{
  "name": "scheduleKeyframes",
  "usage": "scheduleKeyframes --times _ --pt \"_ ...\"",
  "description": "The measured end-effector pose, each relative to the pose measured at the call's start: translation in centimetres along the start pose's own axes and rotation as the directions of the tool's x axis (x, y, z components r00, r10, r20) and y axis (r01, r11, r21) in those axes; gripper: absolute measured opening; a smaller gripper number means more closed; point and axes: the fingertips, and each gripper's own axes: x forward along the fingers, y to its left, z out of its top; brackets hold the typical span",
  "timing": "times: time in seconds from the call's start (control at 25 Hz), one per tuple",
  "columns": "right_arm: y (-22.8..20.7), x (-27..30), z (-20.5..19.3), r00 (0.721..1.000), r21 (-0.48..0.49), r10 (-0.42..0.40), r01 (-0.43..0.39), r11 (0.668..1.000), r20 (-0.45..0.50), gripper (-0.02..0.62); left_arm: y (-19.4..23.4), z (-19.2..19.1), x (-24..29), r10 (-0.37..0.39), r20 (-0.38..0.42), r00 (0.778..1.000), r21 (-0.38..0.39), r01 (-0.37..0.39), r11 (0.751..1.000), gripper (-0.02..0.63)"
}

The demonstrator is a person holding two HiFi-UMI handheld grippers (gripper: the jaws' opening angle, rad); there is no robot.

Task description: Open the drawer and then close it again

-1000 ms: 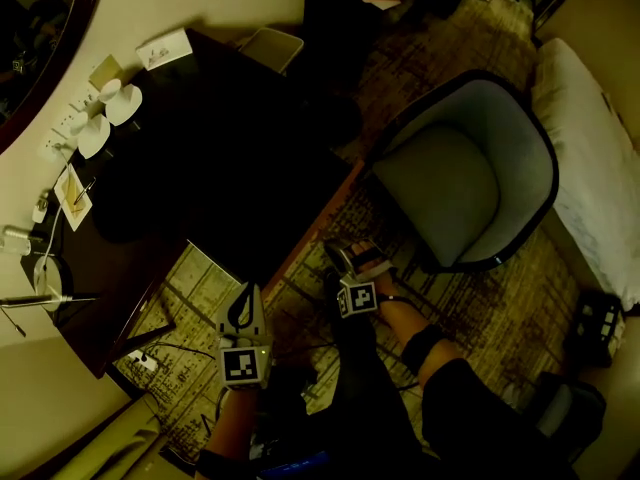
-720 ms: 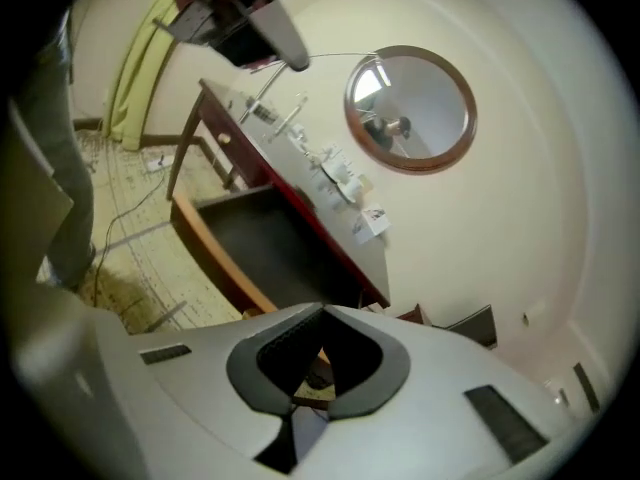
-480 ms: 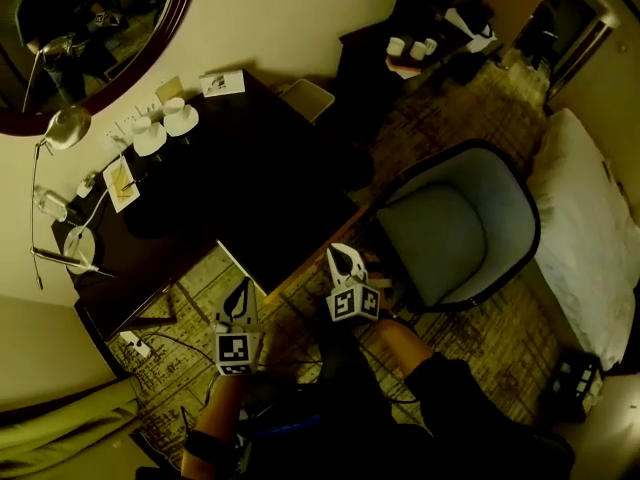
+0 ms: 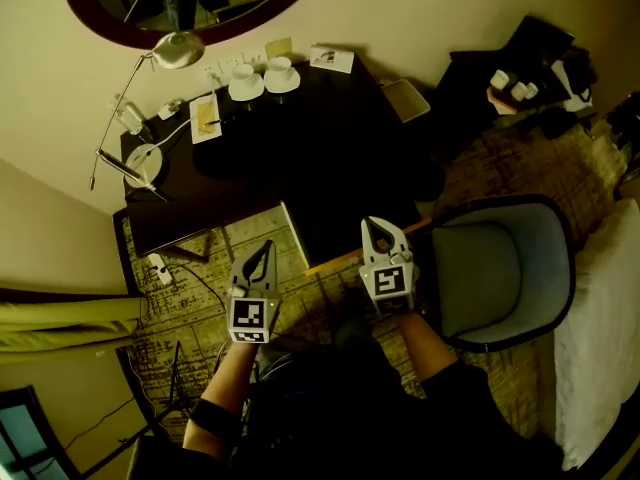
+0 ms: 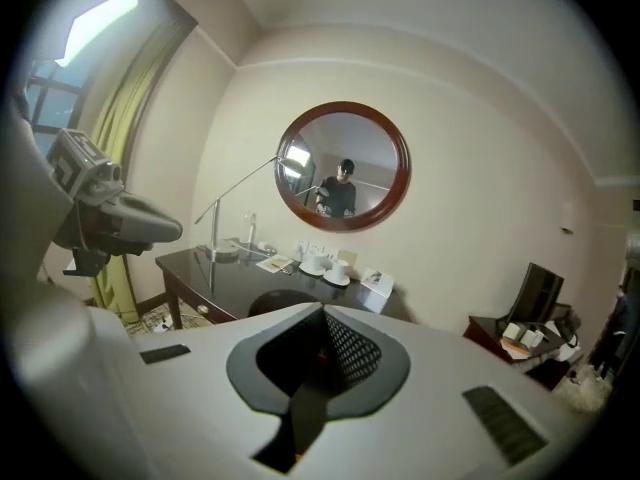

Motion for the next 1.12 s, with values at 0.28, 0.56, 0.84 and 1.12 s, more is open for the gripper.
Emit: scheduleKeyframes --times 0.28,0.56,0.84,1.12 --pt "4.6 2.8 1.3 0.99 -0.053 0.143 -0.142 0.988 0.015 0.003 3.0 -1.7 -3.7 0.152 -0.031 0.988 -0.071 -0.154 0.986 0.0" --pt "9.5 3.8 2.7 0.973 -0.098 0.229 -0.226 0.969 0.025 0.003 5.3 -4.2 -7.4 0.228 -0.044 0.973 -0.08 -0.231 0.97 0.0" --pt "14.9 3.5 3.4 0.967 -0.131 0.255 -0.251 0.959 0.017 0.003 7.9 -5.8 -10.0 0.23 -0.062 0.971 -0.072 -0.234 0.97 0.0" --pt "19.6 4.1 1.3 0.959 -0.156 0.281 -0.285 0.946 -0.045 0.003 10.2 -9.4 -10.5 0.184 -0.103 0.978 0.013 -0.183 0.983 0.002"
